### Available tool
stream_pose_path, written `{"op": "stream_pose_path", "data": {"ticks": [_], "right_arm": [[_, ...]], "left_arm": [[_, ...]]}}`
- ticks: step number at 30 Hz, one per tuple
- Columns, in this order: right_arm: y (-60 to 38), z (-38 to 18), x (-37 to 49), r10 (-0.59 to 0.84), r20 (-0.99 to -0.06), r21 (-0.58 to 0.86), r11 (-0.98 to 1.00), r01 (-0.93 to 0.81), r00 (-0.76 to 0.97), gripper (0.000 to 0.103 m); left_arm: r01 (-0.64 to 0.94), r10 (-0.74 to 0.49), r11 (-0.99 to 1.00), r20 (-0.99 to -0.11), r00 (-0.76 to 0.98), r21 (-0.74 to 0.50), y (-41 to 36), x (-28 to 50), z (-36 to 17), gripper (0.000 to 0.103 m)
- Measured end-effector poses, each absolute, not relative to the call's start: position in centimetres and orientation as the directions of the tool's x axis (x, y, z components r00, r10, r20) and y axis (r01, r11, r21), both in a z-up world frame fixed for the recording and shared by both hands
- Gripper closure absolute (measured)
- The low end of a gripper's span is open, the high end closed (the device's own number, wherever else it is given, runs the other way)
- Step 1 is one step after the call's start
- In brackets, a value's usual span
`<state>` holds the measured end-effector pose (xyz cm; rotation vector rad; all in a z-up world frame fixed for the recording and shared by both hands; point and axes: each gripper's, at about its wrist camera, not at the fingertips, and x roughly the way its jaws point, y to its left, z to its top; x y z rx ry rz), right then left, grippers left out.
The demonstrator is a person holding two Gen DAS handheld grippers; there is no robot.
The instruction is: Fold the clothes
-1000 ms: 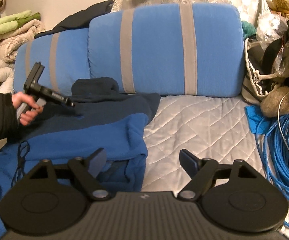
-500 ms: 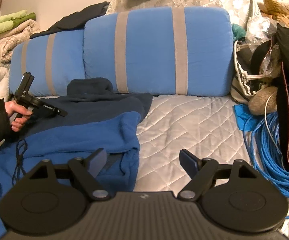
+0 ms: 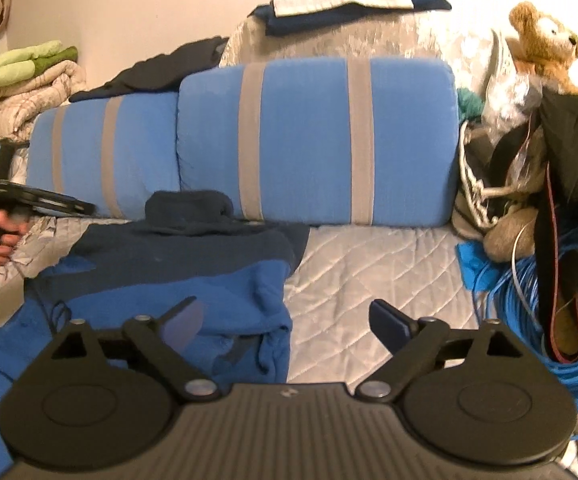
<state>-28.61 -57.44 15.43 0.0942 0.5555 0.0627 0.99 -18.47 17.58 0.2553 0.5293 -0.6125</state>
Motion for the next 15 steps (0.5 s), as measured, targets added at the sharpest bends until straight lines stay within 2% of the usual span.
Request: {"op": "stream_pose_path", "data": {"ticks": [1,6,15], "right_arm": [[-57.3,15.9,-28.7,0.082,-0.517,0.100,0.994,-0.035,0.852,0.004],[-56.5,18.5,-29.0,0.061,-0.474,0.064,0.997,-0.035,0.878,0.000],[-54.6,23.2,-29.5,0.042,-0.398,0.039,0.999,-0.029,0.916,0.000]], "left_arm": [[0.596,-0.482,0.800,-0.515,0.709,0.071,-17.6,0.4,18.4,0.022],[0.551,-0.493,0.833,-0.381,0.782,0.054,-13.6,-2.5,22.3,0.021],[0.512,-0.463,0.857,-0.339,0.819,0.067,-10.8,-4.8,25.6,0.021]]}}
